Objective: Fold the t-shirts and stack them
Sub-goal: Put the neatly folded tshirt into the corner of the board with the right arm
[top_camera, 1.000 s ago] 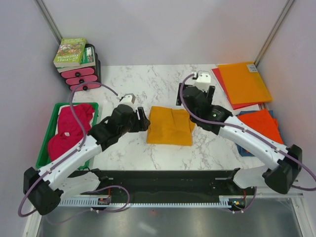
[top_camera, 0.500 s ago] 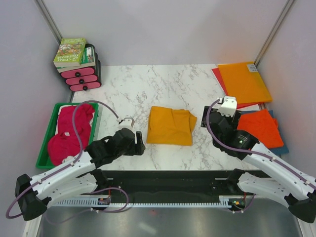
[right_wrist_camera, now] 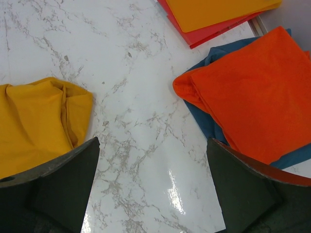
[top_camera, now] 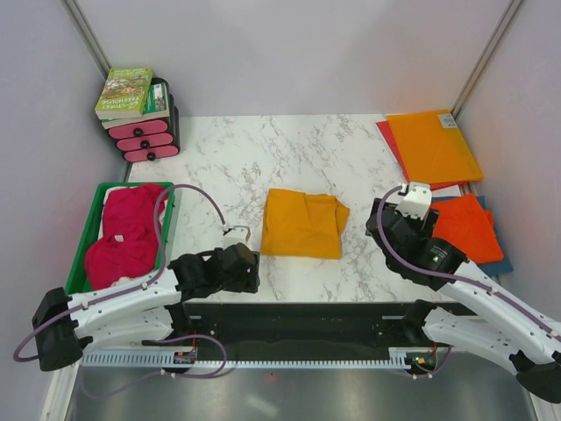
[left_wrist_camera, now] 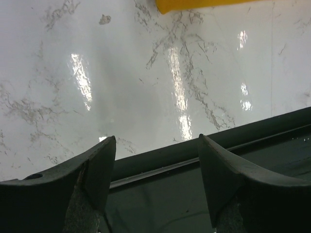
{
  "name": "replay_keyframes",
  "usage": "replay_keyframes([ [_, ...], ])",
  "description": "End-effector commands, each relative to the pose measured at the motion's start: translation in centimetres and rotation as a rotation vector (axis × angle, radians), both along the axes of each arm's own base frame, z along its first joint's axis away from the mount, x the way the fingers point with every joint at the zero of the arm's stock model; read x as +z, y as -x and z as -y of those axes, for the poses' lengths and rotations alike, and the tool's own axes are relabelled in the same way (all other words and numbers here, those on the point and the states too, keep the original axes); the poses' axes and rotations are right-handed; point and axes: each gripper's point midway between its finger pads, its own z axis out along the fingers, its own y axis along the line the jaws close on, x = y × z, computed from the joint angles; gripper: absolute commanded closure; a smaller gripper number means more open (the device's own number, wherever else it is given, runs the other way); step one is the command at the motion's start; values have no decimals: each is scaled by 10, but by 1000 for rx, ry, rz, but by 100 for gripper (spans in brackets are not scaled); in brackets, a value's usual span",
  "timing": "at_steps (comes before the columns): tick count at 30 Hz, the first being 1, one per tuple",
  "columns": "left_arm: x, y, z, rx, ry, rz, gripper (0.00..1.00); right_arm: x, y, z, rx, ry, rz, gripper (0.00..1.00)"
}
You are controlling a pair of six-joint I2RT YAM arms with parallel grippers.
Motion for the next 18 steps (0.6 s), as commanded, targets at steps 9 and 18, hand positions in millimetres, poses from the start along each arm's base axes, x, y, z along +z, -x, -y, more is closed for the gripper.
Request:
replay_keyframes([
  [9, 11, 10, 26, -21, -27, 51, 25, 62, -10, 35, -158, 156, 179, 2],
  [18, 22, 8, 39, -45, -11, 65, 24, 11, -95, 68, -287, 95, 364, 2],
])
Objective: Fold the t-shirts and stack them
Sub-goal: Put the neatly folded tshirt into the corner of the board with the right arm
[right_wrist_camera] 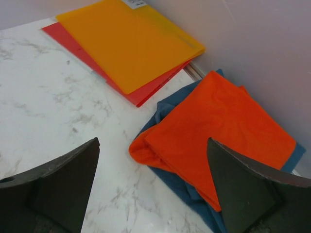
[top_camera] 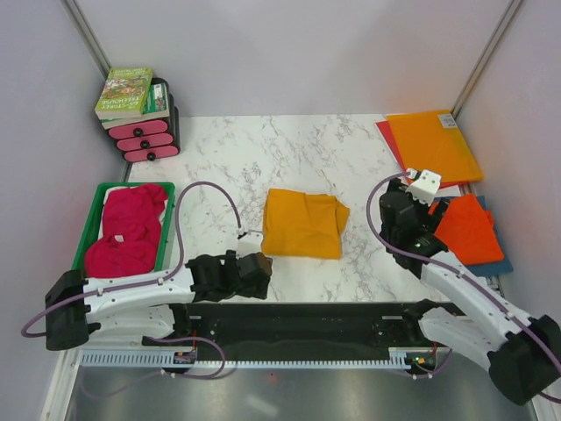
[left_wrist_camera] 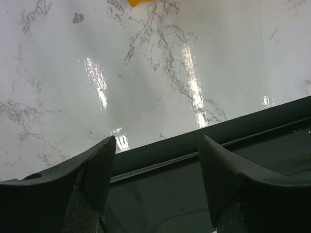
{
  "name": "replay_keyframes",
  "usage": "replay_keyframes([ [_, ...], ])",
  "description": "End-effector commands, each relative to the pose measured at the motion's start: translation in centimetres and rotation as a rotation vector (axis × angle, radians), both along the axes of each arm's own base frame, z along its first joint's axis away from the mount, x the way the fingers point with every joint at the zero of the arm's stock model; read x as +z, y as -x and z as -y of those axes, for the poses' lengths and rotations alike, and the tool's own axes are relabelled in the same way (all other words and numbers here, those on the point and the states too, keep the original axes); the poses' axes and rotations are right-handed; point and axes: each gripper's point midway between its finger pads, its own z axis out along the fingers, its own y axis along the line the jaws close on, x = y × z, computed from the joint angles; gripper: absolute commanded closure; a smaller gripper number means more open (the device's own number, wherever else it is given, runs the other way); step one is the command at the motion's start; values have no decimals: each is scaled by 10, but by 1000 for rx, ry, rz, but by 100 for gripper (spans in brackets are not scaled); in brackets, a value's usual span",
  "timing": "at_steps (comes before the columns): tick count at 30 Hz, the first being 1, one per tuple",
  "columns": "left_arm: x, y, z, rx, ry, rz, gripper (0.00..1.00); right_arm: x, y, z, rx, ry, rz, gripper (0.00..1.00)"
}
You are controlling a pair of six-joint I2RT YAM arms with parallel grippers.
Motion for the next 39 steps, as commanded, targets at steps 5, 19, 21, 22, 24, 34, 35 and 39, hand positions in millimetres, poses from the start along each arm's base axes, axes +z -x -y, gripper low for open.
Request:
replay_keyframes([
  [5, 45, -7, 21, -11, 141, 77, 24, -46, -72, -1, 111, 60, 143, 2],
  [19, 46, -12, 28, -47, 103, 104, 25, -114, -85, -2, 163, 146, 54, 2],
  [21, 45, -14, 29, -45, 96, 105, 25, -122, -92, -1, 223, 145, 6, 2],
  [22, 44, -14, 30, -47, 96, 105, 25, -119, -108, -24, 387, 111, 8, 2],
  [24, 43, -14, 34, -45, 92, 99, 25, -132, -114, -24, 466, 76, -58, 2],
  [34, 34, -11, 42, -56, 82, 74, 25, -127, -81, -1, 443, -4, 156, 2],
  [35, 34, -12, 43, -56, 79, 75, 26, -131, -84, -2, 449, -9, 122, 2],
  [39, 33, -11, 46, -57, 79, 66, 26, -127, -93, -2, 477, -29, 131, 2],
])
